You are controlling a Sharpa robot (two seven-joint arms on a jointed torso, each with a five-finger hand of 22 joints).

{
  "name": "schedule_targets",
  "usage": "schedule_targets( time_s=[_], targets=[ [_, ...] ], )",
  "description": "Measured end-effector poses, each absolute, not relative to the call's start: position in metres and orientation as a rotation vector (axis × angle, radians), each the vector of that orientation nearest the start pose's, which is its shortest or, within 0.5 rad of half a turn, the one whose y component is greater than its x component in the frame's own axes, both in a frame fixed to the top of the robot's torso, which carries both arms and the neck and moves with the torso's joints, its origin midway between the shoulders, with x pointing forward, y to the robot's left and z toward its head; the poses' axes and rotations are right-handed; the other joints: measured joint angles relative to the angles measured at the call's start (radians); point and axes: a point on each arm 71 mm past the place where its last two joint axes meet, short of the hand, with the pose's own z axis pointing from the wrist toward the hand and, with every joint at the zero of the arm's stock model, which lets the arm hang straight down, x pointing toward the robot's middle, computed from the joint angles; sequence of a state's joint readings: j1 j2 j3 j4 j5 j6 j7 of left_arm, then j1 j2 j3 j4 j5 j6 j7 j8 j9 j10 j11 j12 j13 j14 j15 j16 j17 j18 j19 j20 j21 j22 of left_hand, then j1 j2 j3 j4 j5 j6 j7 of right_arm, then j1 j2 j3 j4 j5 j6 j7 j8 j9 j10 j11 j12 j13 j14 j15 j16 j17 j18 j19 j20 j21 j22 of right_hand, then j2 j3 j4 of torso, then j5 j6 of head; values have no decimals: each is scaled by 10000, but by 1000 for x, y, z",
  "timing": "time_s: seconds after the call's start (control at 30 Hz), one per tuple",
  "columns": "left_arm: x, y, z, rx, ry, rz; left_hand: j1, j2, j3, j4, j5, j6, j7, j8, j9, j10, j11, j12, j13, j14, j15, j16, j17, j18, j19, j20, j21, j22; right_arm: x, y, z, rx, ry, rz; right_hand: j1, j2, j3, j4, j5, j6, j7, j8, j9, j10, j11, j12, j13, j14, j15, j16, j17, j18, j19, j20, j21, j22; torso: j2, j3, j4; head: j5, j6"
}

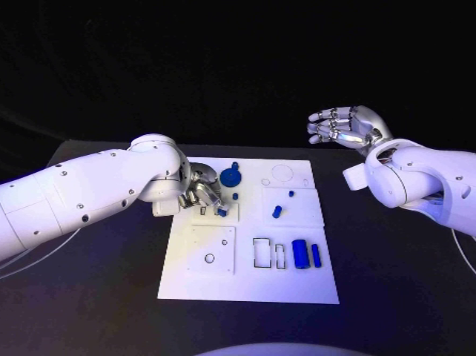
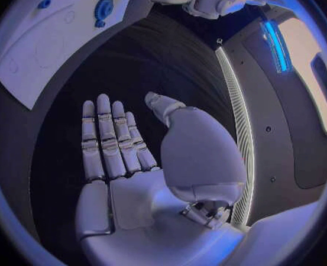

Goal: Assemble the parts on the task board

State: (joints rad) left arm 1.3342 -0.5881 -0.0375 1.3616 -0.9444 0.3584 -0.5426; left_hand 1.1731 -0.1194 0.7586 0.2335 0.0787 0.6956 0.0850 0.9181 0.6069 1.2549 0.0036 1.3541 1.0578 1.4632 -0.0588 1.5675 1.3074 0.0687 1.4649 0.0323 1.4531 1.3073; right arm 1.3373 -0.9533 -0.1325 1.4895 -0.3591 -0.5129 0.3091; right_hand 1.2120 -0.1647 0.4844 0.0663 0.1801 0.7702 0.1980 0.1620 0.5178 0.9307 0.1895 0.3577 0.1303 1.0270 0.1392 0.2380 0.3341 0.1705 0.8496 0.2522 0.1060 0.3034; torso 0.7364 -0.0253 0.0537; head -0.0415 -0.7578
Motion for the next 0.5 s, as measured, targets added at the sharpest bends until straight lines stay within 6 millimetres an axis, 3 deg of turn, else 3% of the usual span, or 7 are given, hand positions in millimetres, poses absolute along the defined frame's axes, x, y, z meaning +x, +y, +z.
schedule_targets(
  time_s=[0.4,0.43,0.5],
  targets=[
    [498,138,-177,-642,24086,-5739,-28,-27,69,70,0,3,-1,81,2,54,-54,-36,-23,0,0,0,0,0,0,0,0,5,504,-284,-142,7696,13569,11079,-40,40,-28,-28,0,0,0,0,-9,0,-1,0,-12,0,0,-38,-11,0,0,0,1,-14,-3,6,1,12,11],
    [496,139,-178,-701,23986,-5759,-76,-75,86,84,104,3,-1,117,3,78,-30,-36,-1,0,0,0,0,0,0,0,0,5,504,-285,-142,7701,13568,11076,-40,40,-28,-28,0,0,0,0,-9,0,0,0,-12,0,0,-38,-11,-1,0,0,1,-14,-3,6,0,9,12],
    [493,142,-180,-811,23821,-5770,-215,-213,127,123,658,4,0,174,235,181,-73,-36,61,1,0,0,0,0,0,0,0,4,504,-285,-142,7710,13566,11069,-40,40,-28,-28,0,0,0,0,-9,0,0,0,-12,0,0,-38,-11,0,0,0,1,-14,-3,6,1,2,11]
  ],
)
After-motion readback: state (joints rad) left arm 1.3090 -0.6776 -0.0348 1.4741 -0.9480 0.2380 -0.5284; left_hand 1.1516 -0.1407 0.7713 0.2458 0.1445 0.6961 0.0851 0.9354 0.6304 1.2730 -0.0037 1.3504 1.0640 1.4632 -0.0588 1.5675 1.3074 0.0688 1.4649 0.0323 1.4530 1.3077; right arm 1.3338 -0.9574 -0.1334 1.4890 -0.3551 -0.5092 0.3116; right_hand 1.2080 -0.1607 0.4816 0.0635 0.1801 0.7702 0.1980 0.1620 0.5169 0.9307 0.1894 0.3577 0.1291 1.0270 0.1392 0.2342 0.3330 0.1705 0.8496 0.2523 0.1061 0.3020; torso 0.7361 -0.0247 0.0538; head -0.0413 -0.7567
